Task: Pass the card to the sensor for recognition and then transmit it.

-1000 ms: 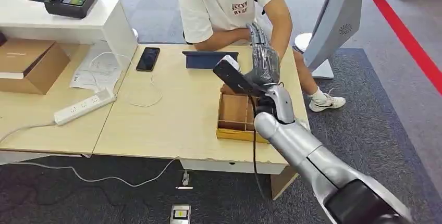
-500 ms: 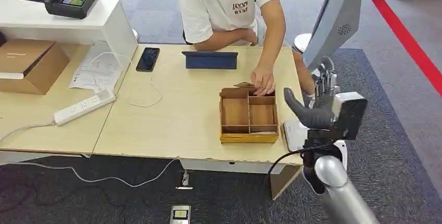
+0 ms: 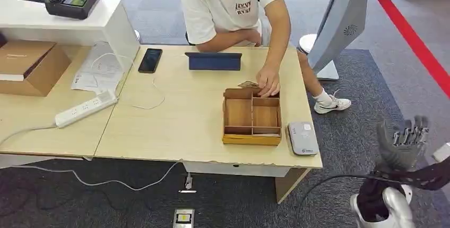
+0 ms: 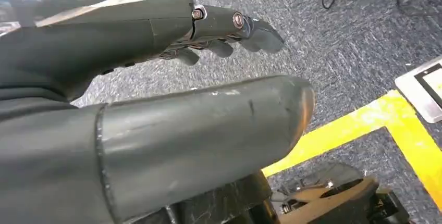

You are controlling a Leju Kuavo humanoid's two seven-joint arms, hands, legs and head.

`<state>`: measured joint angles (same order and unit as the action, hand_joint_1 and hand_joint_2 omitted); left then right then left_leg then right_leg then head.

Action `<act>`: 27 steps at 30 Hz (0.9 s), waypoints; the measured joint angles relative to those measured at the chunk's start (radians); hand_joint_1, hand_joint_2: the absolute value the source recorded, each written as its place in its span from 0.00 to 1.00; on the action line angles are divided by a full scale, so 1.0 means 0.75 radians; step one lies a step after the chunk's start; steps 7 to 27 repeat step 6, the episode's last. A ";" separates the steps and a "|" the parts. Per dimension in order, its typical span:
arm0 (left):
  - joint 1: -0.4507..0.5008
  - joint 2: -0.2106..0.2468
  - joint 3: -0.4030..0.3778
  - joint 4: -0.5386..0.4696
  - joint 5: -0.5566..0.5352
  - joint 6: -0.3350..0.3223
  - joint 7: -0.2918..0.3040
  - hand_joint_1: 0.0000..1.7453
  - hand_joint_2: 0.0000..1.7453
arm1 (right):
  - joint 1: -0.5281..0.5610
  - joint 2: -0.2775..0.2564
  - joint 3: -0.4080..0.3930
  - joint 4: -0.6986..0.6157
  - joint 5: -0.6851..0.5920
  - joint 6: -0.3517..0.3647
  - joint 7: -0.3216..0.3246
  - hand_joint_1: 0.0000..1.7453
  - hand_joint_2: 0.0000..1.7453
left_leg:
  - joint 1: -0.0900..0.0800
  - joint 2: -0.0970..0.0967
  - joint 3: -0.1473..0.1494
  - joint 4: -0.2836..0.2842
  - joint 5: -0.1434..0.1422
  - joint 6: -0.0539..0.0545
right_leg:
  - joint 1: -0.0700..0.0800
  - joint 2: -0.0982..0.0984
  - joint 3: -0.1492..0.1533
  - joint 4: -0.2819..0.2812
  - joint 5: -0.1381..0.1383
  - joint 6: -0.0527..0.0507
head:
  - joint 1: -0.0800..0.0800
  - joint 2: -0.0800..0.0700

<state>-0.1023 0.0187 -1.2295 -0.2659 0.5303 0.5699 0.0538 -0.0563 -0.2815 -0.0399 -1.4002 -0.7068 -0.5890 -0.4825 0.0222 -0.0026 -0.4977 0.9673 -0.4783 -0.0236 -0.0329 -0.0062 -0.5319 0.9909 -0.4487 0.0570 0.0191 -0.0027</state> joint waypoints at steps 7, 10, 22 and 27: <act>-0.003 -0.003 0.009 0.000 0.007 -0.001 0.001 0.00 0.00 | 0.002 0.015 -0.068 0.285 -0.045 0.009 0.003 0.00 1.00 | 0.000 0.000 0.000 0.000 0.000 0.000 | 0.000 0.000 0.000 0.000 0.000 0.000 | 0.001 0.000; -0.003 -0.003 0.009 0.000 0.007 -0.001 0.001 0.00 0.00 | 0.002 0.015 -0.068 0.285 -0.045 0.009 0.003 0.00 1.00 | 0.000 0.000 0.000 0.000 0.000 0.000 | 0.000 0.000 0.000 0.000 0.000 0.000 | 0.001 0.000; -0.003 -0.003 0.009 0.000 0.007 -0.001 0.001 0.00 0.00 | 0.002 0.015 -0.068 0.285 -0.045 0.009 0.003 0.00 1.00 | 0.000 0.000 0.000 0.000 0.000 0.000 | 0.000 0.000 0.000 0.000 0.000 0.000 | 0.001 0.000; -0.003 -0.003 0.009 0.000 0.007 -0.001 0.001 0.00 0.00 | 0.002 0.015 -0.068 0.285 -0.045 0.009 0.003 0.00 1.00 | 0.000 0.000 0.000 0.000 0.000 0.000 | 0.000 0.000 0.000 0.000 0.000 0.000 | 0.001 0.000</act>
